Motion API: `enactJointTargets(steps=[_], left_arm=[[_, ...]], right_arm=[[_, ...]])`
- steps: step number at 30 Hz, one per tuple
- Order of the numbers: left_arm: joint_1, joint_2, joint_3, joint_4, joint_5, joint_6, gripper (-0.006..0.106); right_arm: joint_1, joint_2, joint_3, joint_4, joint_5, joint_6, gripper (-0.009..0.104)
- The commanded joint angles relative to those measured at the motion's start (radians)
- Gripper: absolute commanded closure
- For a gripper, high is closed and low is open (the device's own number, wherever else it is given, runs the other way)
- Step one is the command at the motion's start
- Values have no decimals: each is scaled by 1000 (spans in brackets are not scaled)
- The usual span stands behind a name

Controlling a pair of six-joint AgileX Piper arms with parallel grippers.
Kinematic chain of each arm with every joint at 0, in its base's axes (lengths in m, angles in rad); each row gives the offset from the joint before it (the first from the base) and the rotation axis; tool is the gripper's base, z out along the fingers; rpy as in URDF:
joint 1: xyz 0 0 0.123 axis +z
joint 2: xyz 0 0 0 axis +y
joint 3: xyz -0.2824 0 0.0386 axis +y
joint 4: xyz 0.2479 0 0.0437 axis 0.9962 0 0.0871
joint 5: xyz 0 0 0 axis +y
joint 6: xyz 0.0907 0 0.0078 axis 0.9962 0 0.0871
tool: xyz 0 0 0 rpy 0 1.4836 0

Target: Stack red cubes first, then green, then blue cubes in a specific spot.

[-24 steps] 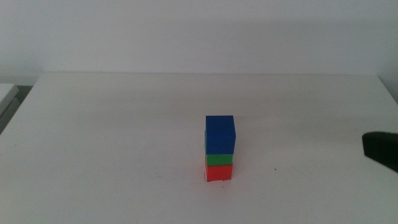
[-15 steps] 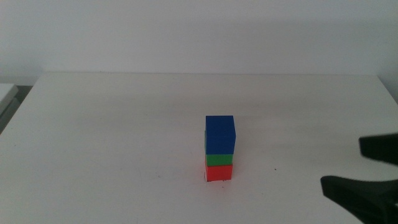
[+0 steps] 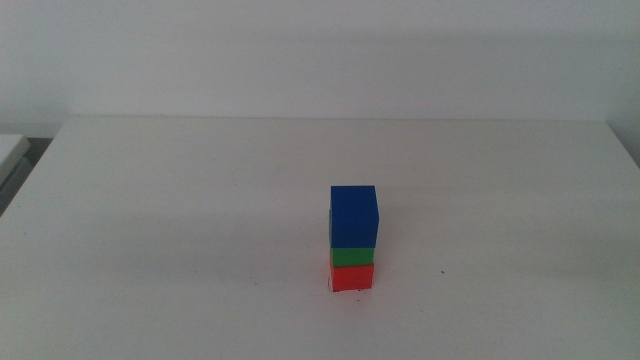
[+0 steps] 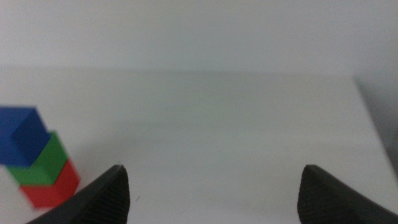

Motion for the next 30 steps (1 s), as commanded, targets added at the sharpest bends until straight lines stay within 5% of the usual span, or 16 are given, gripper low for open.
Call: enactJointTargets(steps=[1, 20, 25, 30], left_arm=[[2, -26, 35, -11, -19, -3, 7], [2, -105, 395, -15, -371, -3, 7], [2, -105, 475, -15, -376, -3, 7], [2, -126, 478, -15, -339, -3, 7]], right_arm=[[-48, -66, 16, -10, -5, -4, 2], [-60, -345, 391, -109, -133, -4, 2], [-104, -345, 442, -101, -210, -4, 2], [-189, -345, 442, 4, -219, -4, 2]])
